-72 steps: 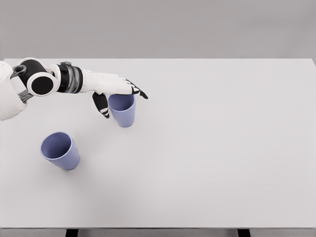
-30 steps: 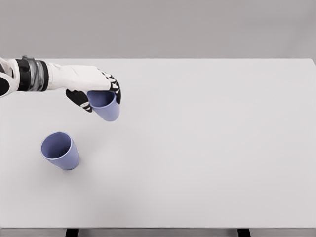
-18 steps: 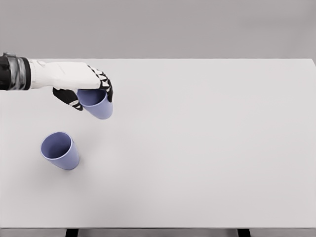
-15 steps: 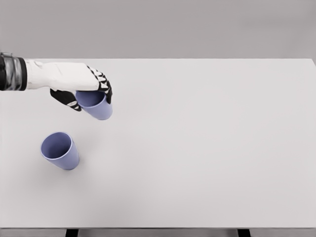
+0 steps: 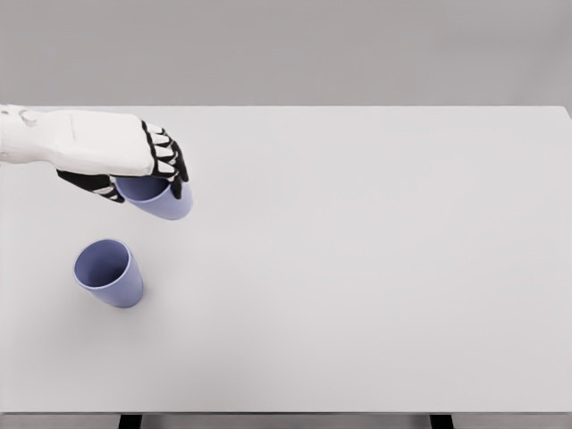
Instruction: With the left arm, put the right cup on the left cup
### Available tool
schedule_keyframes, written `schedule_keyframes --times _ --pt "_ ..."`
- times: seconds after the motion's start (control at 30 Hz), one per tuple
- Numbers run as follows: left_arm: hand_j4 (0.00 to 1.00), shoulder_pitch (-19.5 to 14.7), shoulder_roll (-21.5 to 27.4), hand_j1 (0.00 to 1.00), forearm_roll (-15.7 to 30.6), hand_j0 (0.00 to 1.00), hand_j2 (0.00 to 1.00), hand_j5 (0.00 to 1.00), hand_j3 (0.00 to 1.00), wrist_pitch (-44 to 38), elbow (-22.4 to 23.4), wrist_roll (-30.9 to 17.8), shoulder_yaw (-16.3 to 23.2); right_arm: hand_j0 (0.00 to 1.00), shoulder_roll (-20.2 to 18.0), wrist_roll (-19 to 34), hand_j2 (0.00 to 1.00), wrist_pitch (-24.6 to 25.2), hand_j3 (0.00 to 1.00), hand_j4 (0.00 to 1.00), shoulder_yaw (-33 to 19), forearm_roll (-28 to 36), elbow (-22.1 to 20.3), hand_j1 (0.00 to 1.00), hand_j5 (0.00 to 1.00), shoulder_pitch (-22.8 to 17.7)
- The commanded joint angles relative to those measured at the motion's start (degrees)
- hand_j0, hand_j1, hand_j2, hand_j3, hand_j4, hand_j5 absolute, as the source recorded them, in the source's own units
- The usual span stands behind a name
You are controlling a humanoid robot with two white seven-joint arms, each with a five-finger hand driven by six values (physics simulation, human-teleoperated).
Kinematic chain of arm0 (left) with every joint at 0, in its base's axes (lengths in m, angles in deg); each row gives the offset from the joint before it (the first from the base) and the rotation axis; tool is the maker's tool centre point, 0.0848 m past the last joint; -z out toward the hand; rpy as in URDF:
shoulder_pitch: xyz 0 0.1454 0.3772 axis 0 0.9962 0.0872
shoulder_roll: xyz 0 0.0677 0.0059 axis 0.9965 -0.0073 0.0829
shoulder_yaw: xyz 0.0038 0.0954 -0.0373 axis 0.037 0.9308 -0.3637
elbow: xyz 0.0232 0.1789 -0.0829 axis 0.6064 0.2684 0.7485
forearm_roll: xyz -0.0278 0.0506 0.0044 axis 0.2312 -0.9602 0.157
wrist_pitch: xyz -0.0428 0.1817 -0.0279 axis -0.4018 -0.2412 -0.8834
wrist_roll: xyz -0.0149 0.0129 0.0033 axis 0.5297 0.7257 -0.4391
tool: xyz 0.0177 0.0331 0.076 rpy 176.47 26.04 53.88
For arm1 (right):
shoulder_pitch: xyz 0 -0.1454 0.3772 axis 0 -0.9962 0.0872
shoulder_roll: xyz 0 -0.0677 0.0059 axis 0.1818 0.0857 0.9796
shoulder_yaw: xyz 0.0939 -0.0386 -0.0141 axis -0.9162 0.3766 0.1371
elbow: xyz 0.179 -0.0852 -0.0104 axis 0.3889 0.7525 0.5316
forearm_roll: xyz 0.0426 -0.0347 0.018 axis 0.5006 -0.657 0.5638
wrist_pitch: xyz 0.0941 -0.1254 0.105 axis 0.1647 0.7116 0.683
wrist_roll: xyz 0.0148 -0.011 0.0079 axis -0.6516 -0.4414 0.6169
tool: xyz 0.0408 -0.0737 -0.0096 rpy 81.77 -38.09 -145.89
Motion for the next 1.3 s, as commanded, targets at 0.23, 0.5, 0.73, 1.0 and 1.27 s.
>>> schedule_keyframes --times 0.23,0.5,0.73,1.0,1.27 --pt "0.60 0.0 5.5 0.60 0.7 0.60 0.60 0.60 0.60 1.3 -0.5 0.0 -2.2 1.00 0.0 0.0 1.00 0.1 1.00 1.00 -0.1 0.0 0.0 1.00 1.00 0.0" --pt "0.60 -0.6 10.1 0.60 3.5 0.60 0.60 0.60 0.60 1.3 -0.9 0.0 -3.0 1.00 0.0 0.0 1.00 0.1 1.00 1.00 0.0 0.0 0.0 1.00 1.00 0.0" --pt "0.60 -0.4 13.7 0.60 4.8 0.60 0.60 0.60 0.60 1.3 -1.1 0.0 -2.9 1.00 0.0 0.0 1.00 0.0 1.00 1.00 0.0 -0.1 0.0 1.00 1.00 0.0" --pt "0.60 0.1 16.4 0.60 5.3 0.60 0.60 0.60 0.60 1.3 -1.2 0.0 -2.3 1.00 0.0 0.0 1.00 0.1 1.00 1.00 0.0 0.0 0.0 1.00 1.00 0.0" --pt "0.60 2.2 18.4 0.60 7.0 0.60 0.60 0.60 0.60 1.3 -1.4 0.0 -1.9 1.00 0.0 0.0 1.00 0.0 1.00 1.00 0.0 0.0 0.0 1.00 1.00 0.0"
